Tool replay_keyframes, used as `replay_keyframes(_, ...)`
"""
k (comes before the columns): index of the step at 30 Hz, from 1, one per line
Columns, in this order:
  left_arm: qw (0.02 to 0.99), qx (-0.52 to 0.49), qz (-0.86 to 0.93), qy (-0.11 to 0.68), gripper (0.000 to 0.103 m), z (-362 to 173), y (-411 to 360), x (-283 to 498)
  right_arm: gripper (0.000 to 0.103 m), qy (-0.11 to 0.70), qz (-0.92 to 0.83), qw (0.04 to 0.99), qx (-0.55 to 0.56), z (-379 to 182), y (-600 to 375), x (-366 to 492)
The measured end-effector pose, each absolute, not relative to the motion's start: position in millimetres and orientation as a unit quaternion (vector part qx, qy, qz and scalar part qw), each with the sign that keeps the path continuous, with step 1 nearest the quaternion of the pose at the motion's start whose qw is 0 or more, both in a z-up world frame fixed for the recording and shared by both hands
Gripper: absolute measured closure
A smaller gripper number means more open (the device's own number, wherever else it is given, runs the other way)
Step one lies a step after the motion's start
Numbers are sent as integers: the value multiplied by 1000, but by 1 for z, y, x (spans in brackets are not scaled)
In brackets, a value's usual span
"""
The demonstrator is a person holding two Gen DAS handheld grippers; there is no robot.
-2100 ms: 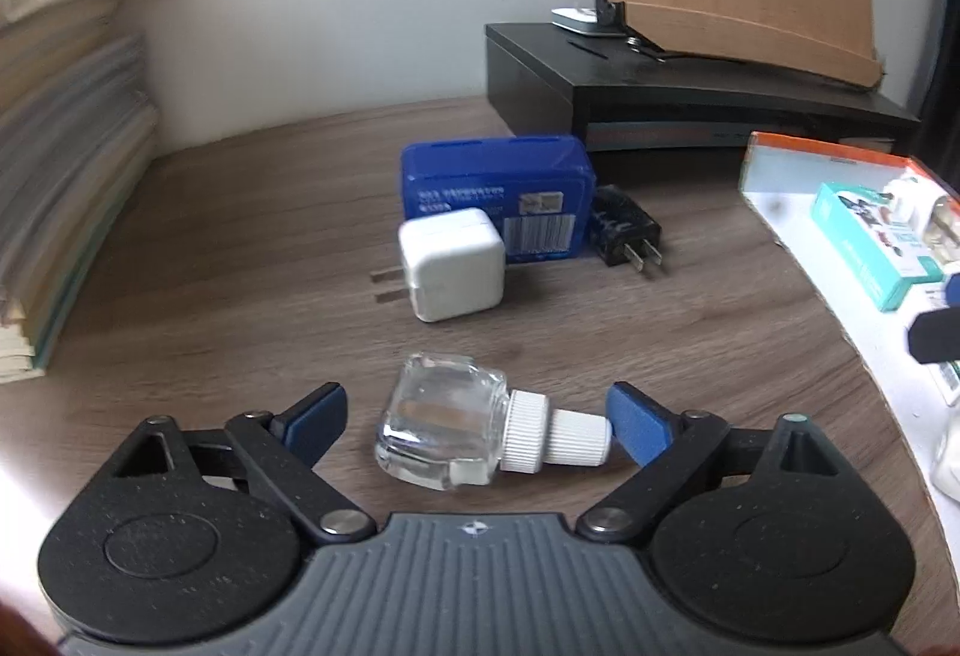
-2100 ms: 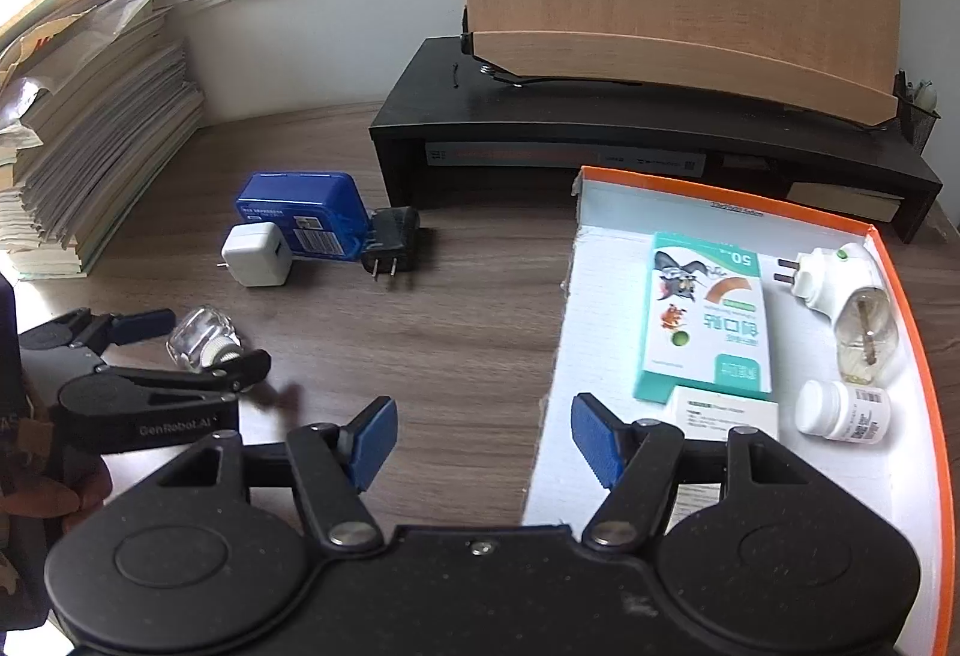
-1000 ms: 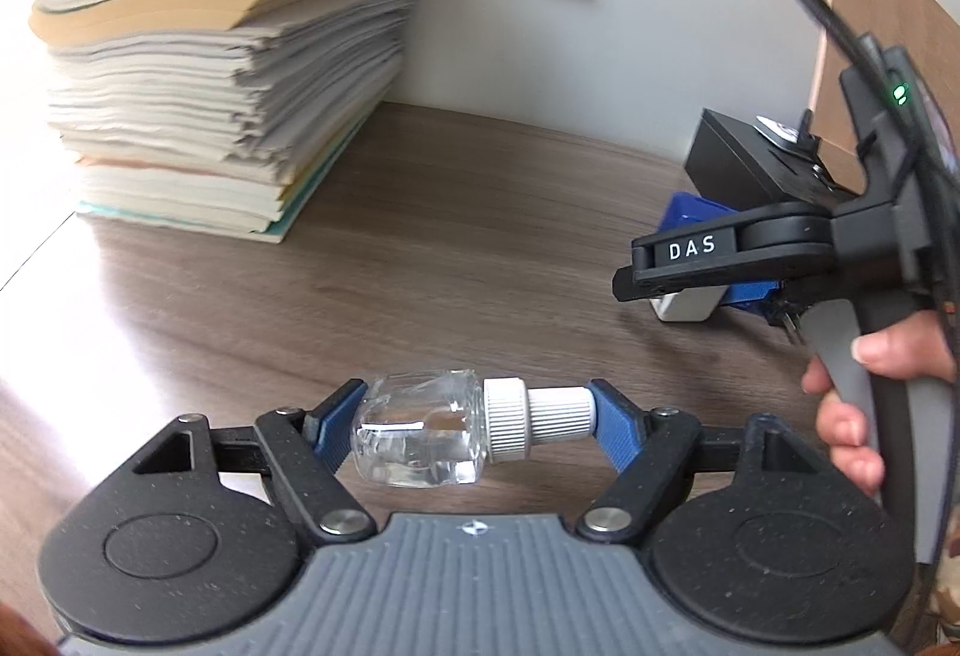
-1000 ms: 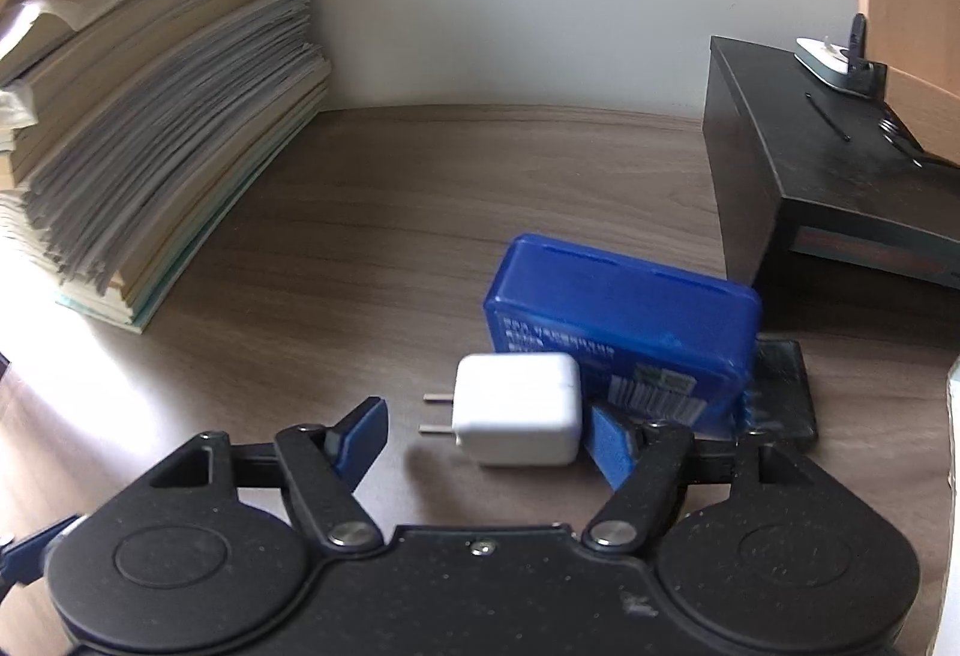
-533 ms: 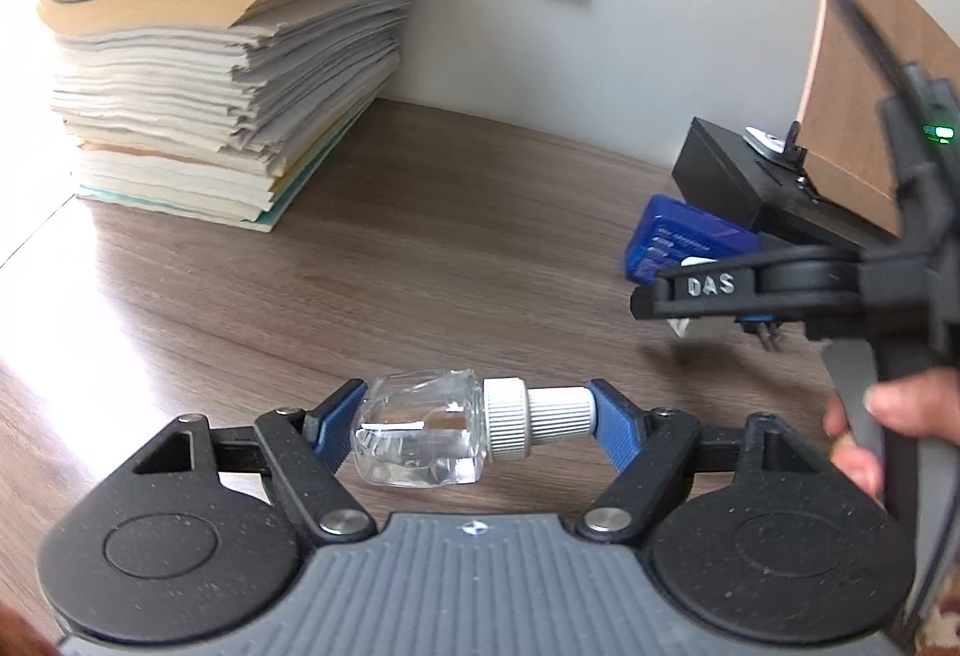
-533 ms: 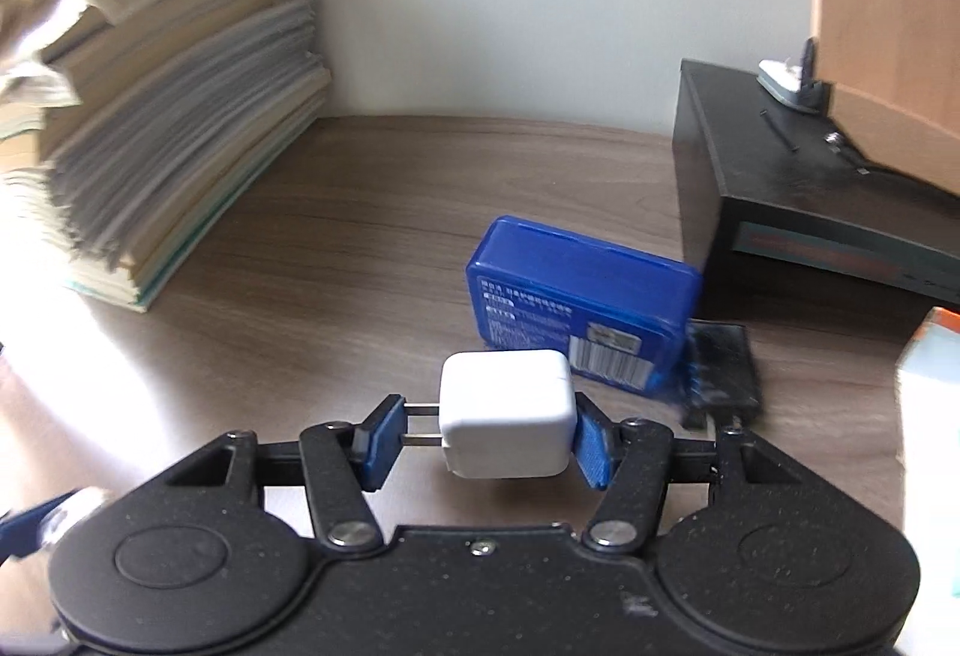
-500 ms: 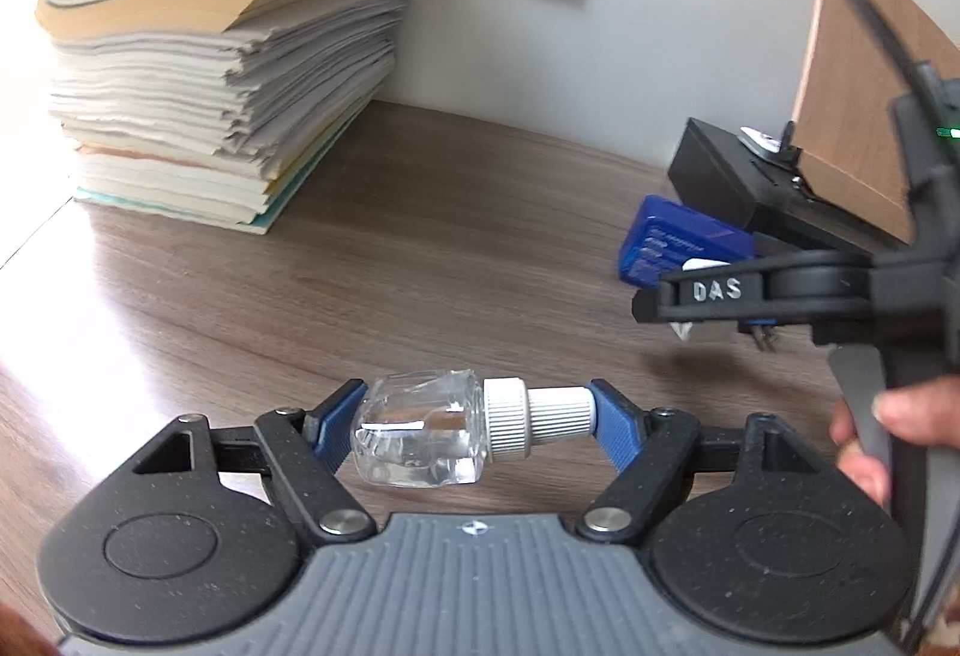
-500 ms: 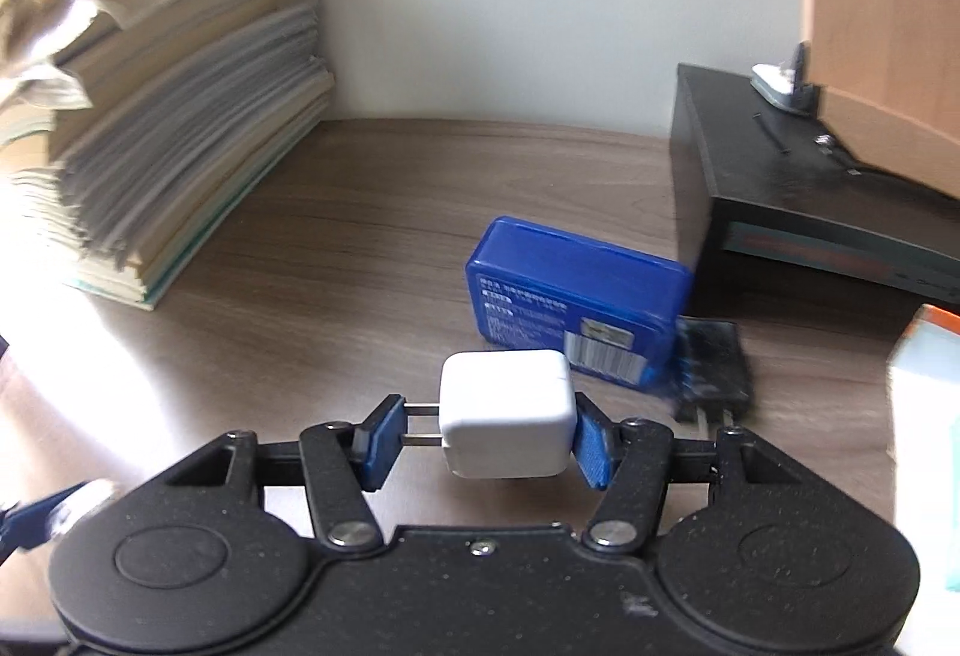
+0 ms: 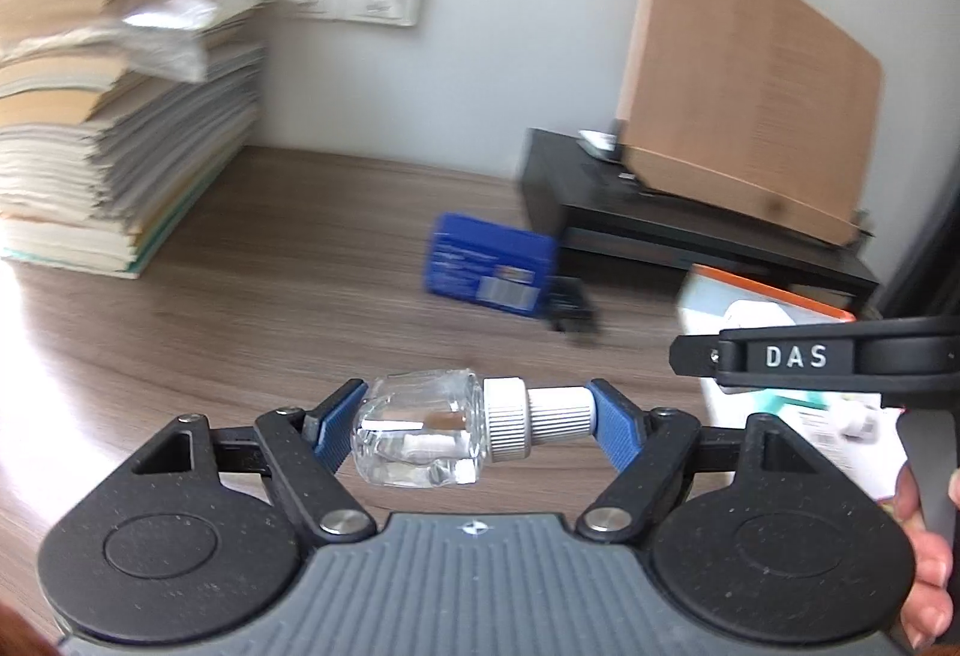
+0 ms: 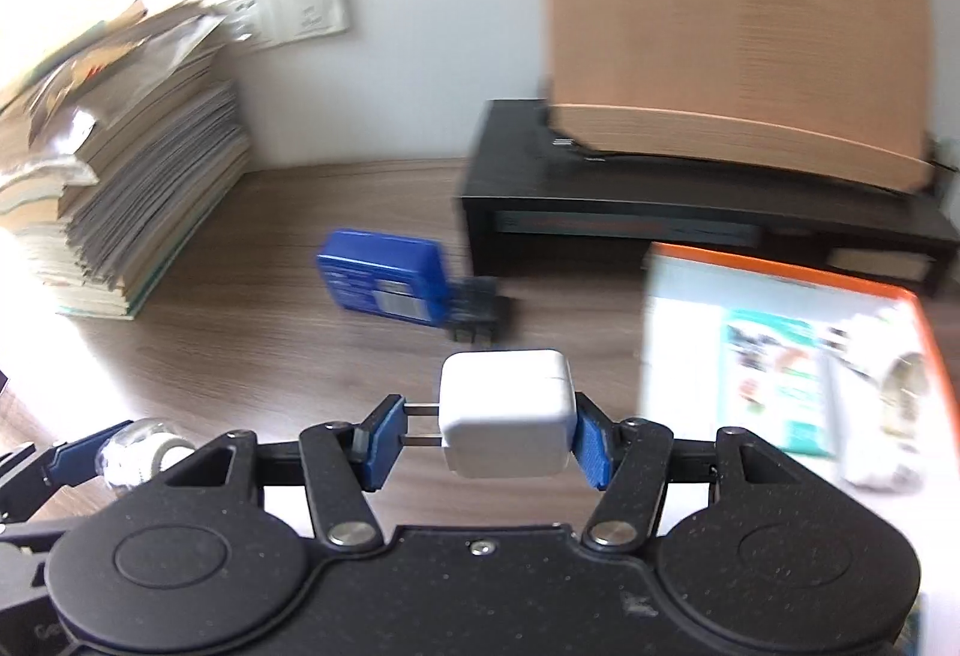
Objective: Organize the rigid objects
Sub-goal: 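Lift and carry the glass bottle and charger over the white box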
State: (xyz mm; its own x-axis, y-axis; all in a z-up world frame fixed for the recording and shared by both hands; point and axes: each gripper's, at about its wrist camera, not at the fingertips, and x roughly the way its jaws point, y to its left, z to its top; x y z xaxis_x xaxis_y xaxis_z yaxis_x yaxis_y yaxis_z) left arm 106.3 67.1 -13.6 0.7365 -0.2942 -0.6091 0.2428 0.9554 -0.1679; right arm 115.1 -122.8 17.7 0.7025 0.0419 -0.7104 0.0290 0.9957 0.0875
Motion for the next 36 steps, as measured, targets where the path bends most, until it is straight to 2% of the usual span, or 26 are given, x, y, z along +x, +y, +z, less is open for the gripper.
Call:
replay_keyframes(22, 905, 15, -269, 329, 23, 4, -89, 56, 33, 353, -115, 923, 103, 44, -285, -8)
replay_keyframes(36, 904, 22, -276, 326, 23, 11, -123, 48, 33, 341, -121, 925, 119, 50, -323, -21)
